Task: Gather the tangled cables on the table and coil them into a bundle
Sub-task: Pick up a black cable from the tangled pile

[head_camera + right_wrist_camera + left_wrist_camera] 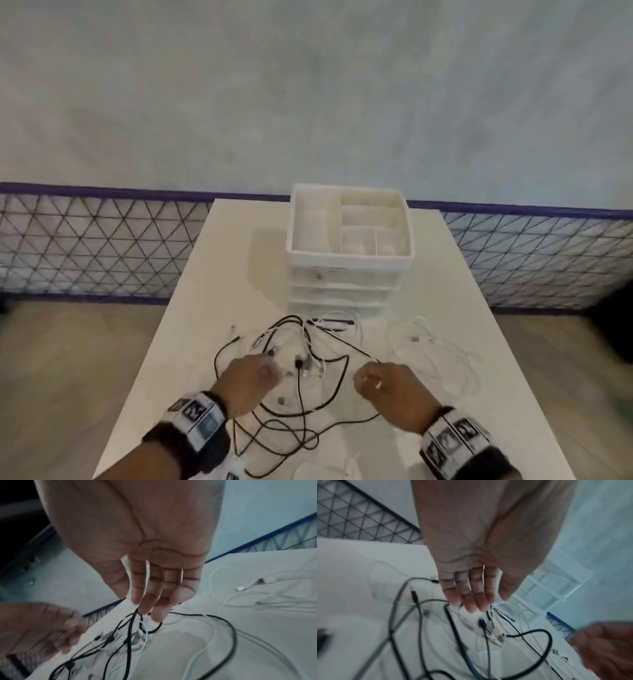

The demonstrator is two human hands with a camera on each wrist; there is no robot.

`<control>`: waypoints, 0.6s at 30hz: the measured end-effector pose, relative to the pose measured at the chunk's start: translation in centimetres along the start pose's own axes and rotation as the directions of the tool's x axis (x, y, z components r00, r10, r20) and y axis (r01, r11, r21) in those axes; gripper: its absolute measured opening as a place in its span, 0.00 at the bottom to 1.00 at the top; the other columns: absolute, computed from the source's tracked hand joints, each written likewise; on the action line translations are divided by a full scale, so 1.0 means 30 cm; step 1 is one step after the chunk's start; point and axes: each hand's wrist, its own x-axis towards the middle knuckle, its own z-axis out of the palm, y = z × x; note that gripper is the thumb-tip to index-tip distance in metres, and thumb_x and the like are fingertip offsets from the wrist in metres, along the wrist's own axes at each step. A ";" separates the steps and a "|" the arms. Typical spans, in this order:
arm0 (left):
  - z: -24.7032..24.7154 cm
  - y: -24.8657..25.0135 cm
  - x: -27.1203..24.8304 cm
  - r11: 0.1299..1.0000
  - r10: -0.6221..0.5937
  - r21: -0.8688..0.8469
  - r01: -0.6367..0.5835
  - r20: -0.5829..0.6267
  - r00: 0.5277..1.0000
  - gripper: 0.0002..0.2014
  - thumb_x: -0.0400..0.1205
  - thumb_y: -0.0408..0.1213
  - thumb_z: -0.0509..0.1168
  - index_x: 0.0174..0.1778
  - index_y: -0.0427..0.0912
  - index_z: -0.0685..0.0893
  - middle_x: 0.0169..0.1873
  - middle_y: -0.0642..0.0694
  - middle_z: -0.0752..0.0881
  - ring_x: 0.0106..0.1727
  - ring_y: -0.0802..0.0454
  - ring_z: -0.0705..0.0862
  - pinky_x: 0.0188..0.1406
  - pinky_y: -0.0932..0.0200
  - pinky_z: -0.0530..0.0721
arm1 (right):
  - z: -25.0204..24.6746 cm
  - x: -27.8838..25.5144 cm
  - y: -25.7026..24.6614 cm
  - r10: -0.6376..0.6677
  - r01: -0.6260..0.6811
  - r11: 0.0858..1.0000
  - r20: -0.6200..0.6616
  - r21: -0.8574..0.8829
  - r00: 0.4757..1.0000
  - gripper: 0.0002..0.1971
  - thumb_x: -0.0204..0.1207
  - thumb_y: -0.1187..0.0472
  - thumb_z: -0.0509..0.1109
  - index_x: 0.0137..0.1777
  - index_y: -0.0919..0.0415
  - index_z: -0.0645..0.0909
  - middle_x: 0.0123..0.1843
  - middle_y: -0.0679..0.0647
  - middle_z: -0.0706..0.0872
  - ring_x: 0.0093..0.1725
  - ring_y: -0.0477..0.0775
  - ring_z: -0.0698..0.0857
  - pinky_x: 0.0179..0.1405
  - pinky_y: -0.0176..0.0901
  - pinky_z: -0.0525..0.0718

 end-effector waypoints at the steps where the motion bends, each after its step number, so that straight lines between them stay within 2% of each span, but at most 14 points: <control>1: 0.020 0.017 0.039 1.000 0.017 0.000 -0.017 -0.007 1.000 0.10 0.82 0.46 0.63 0.34 0.54 0.79 0.40 0.52 0.87 0.49 0.52 0.86 0.39 0.64 0.75 | 0.017 0.046 -0.007 -0.012 0.013 1.000 -0.042 0.004 0.999 0.10 0.76 0.54 0.64 0.46 0.40 0.86 0.45 0.45 0.91 0.47 0.47 0.89 0.52 0.41 0.85; 3: 0.048 0.055 0.087 0.999 0.011 -0.041 -0.012 -0.020 1.000 0.10 0.82 0.42 0.63 0.33 0.54 0.78 0.41 0.51 0.87 0.55 0.46 0.87 0.46 0.61 0.76 | 0.035 0.102 -0.037 -0.020 0.018 0.999 -0.046 -0.047 0.999 0.19 0.72 0.56 0.61 0.59 0.39 0.84 0.54 0.49 0.88 0.55 0.54 0.87 0.57 0.47 0.85; 5: 0.072 0.111 0.104 0.998 0.024 -0.053 -0.024 -0.003 1.000 0.07 0.81 0.43 0.65 0.36 0.55 0.79 0.45 0.49 0.89 0.56 0.45 0.87 0.48 0.61 0.77 | 0.054 0.138 -0.078 -0.021 0.021 0.984 0.006 -0.176 1.000 0.22 0.74 0.59 0.63 0.65 0.38 0.81 0.60 0.51 0.81 0.60 0.57 0.84 0.62 0.51 0.83; 6: 0.079 0.131 0.101 0.998 0.018 -0.059 -0.017 0.022 1.000 0.02 0.80 0.44 0.66 0.41 0.54 0.81 0.50 0.48 0.89 0.57 0.46 0.86 0.49 0.61 0.78 | 0.065 0.148 -0.085 -0.005 0.006 0.973 0.005 -0.233 1.000 0.18 0.76 0.58 0.65 0.63 0.38 0.82 0.59 0.51 0.79 0.60 0.59 0.84 0.61 0.52 0.83; 7: 0.089 0.142 0.109 0.997 0.022 -0.081 -0.018 0.050 0.999 0.05 0.80 0.44 0.68 0.49 0.52 0.83 0.54 0.48 0.89 0.58 0.47 0.86 0.53 0.60 0.79 | 0.068 0.163 -0.089 -0.004 -0.003 0.965 -0.026 -0.261 1.000 0.13 0.77 0.56 0.67 0.58 0.39 0.84 0.57 0.52 0.78 0.59 0.61 0.84 0.58 0.52 0.84; 8: 0.098 0.149 0.115 0.995 0.059 -0.087 -0.051 0.085 0.995 0.11 0.79 0.44 0.69 0.57 0.48 0.83 0.57 0.46 0.88 0.60 0.47 0.85 0.57 0.58 0.80 | 0.062 0.173 -0.096 -0.003 -0.012 0.965 -0.056 -0.263 0.998 0.10 0.78 0.54 0.68 0.54 0.40 0.86 0.54 0.52 0.78 0.57 0.61 0.85 0.56 0.52 0.85; 9: 0.104 0.165 0.121 0.990 0.103 -0.105 -0.092 0.102 0.989 0.15 0.79 0.43 0.69 0.61 0.46 0.81 0.58 0.45 0.87 0.61 0.46 0.85 0.60 0.56 0.81 | 0.053 0.184 -0.109 -0.020 -0.005 0.972 -0.101 -0.235 0.995 0.08 0.77 0.53 0.69 0.50 0.41 0.87 0.52 0.51 0.79 0.54 0.60 0.86 0.53 0.52 0.85; 10: 0.104 0.180 0.124 0.988 0.129 -0.093 -0.121 0.087 0.988 0.12 0.80 0.41 0.68 0.59 0.45 0.81 0.55 0.45 0.88 0.59 0.45 0.85 0.58 0.57 0.81 | 0.034 0.194 -0.124 -0.040 0.012 0.982 -0.142 -0.189 0.989 0.07 0.76 0.52 0.70 0.48 0.40 0.88 0.49 0.51 0.81 0.51 0.58 0.86 0.51 0.50 0.85; 12: 0.096 0.190 0.125 0.981 0.165 -0.103 -0.165 -0.010 0.986 0.04 0.83 0.40 0.62 0.48 0.46 0.81 0.42 0.49 0.88 0.48 0.48 0.87 0.42 0.67 0.80 | -0.033 0.194 -0.164 -0.104 0.090 0.994 -0.247 -0.065 0.963 0.06 0.74 0.51 0.72 0.45 0.39 0.90 0.44 0.49 0.82 0.45 0.51 0.84 0.47 0.43 0.80; 14: 0.073 0.181 0.125 0.963 0.139 -0.216 -0.162 -0.118 0.983 0.11 0.86 0.40 0.58 0.45 0.45 0.85 0.33 0.55 0.86 0.37 0.55 0.86 0.36 0.67 0.77 | -0.145 0.174 -0.210 -0.131 0.168 0.984 -0.419 0.052 0.898 0.04 0.75 0.52 0.76 0.45 0.43 0.92 0.39 0.44 0.85 0.41 0.43 0.82 0.44 0.32 0.75; 15: 0.054 0.167 0.122 0.956 0.126 -0.244 -0.164 -0.162 0.979 0.13 0.88 0.41 0.57 0.46 0.44 0.86 0.31 0.57 0.84 0.33 0.59 0.83 0.36 0.64 0.75 | -0.209 0.160 -0.231 -0.090 0.186 0.972 -0.505 0.143 0.858 0.04 0.75 0.52 0.77 0.46 0.46 0.93 0.38 0.42 0.86 0.39 0.40 0.82 0.43 0.28 0.75; 16: 0.033 0.145 0.121 0.956 0.119 -0.242 -0.166 -0.194 0.974 0.14 0.89 0.41 0.56 0.47 0.43 0.86 0.29 0.58 0.82 0.30 0.62 0.80 0.36 0.62 0.74 | -0.275 0.143 -0.249 -0.014 0.204 0.941 -0.572 0.269 0.820 0.04 0.75 0.51 0.77 0.44 0.48 0.92 0.38 0.43 0.88 0.37 0.41 0.83 0.43 0.30 0.78; 17: 0.012 0.118 0.119 0.957 0.103 -0.243 -0.156 -0.215 0.971 0.15 0.89 0.41 0.55 0.47 0.43 0.86 0.28 0.57 0.81 0.29 0.61 0.78 0.36 0.60 0.73 | -0.338 0.126 -0.264 0.073 0.231 0.881 -0.602 0.412 0.795 0.06 0.76 0.51 0.76 0.42 0.50 0.92 0.38 0.48 0.91 0.33 0.44 0.85 0.40 0.37 0.82; 18: -0.011 0.090 0.118 0.955 0.083 -0.260 -0.141 -0.221 0.972 0.15 0.89 0.42 0.54 0.44 0.45 0.85 0.28 0.56 0.82 0.29 0.59 0.77 0.35 0.58 0.73 | -0.395 0.107 -0.277 0.149 0.257 0.806 -0.602 0.533 0.785 0.06 0.77 0.53 0.75 0.41 0.52 0.91 0.38 0.53 0.92 0.29 0.47 0.85 0.31 0.41 0.83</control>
